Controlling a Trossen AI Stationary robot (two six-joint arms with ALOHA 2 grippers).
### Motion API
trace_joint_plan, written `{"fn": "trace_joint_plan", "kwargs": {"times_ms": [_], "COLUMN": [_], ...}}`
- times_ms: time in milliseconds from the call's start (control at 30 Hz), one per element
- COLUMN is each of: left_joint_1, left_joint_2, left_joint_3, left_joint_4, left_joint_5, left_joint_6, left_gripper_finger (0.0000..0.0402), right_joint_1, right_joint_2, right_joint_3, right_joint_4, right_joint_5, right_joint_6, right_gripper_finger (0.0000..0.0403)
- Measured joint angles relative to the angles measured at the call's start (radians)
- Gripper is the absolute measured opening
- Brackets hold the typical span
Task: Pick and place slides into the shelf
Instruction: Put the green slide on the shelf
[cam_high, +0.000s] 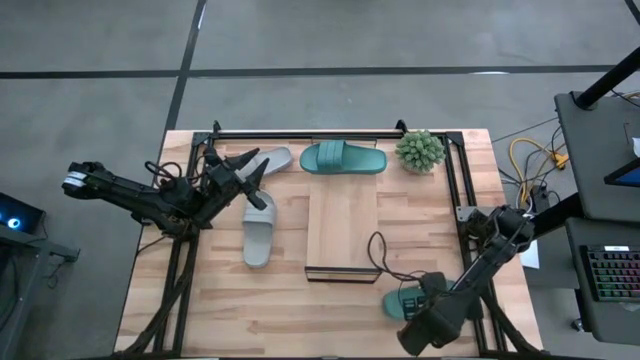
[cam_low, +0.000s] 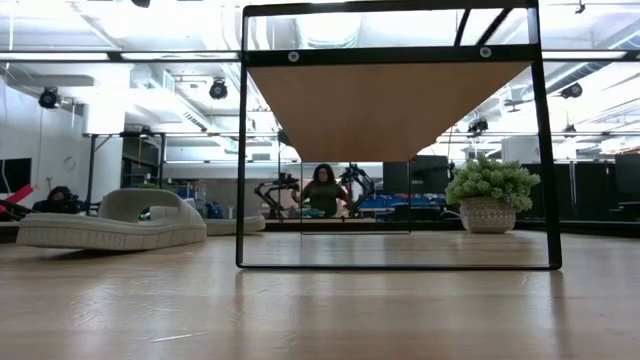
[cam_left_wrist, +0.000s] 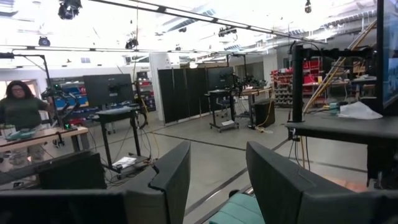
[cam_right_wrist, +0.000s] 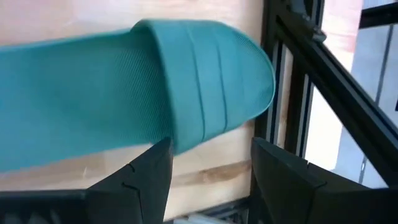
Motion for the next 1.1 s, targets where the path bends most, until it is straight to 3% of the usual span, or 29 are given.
{"fn": "trace_joint_plan", "kwargs": {"times_ms": [1100], "left_joint_1": [0.0], "left_joint_2": [-0.009], "left_joint_3": [0.004], "left_joint_4": [0.003], "left_joint_5": [0.0], "left_joint_6": [0.134], "left_gripper_finger": [0.0141], "right_joint_1": [-0.028], "right_joint_2": [0.101], "right_joint_3": [-0.057], "right_joint_4": [-0.003], "right_joint_5": [0.019], "right_joint_6": [-0.03], "right_gripper_finger": [0.0208]}}
